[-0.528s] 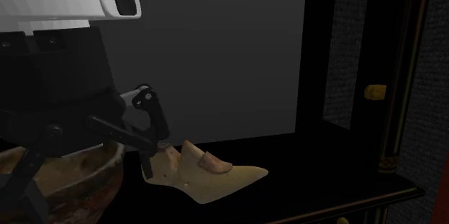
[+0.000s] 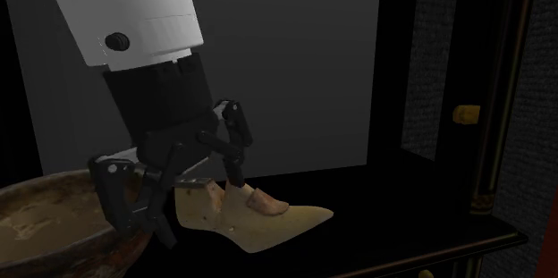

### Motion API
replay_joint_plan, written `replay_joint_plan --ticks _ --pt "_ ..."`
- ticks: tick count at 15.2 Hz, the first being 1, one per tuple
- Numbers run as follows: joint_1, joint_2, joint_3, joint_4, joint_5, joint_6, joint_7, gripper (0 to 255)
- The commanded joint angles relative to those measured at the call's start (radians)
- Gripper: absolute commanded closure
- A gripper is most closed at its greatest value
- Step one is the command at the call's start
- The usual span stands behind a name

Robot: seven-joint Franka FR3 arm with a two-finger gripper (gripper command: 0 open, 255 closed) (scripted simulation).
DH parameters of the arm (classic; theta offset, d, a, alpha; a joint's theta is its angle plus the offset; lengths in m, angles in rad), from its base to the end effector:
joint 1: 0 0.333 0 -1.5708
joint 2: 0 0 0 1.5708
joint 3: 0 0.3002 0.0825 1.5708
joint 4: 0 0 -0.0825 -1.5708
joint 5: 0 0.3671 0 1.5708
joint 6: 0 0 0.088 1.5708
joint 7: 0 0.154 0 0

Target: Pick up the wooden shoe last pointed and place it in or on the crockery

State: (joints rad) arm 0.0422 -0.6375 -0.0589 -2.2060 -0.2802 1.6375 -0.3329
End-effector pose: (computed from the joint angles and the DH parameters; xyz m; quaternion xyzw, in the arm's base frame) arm 0.3529 -0.0508 0.5630 0.9780 0.1657 0.0128 0.1262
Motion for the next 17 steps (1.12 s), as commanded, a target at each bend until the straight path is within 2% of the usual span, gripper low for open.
replay_joint_plan --ticks 1,4,12,17 --pt "0.011 0.042 -0.034 0.024 -0.061 0.004 -0.138 0" --pt "0.026 0.121 -0.079 0.071 -0.144 0.029 -0.323 0" --pt "0.015 0.116 -0.11 -0.026 -0.164 0.127 -0.318 0" --pt "0.015 0.116 -0.11 -0.026 -0.165 0.127 -0.318 0"
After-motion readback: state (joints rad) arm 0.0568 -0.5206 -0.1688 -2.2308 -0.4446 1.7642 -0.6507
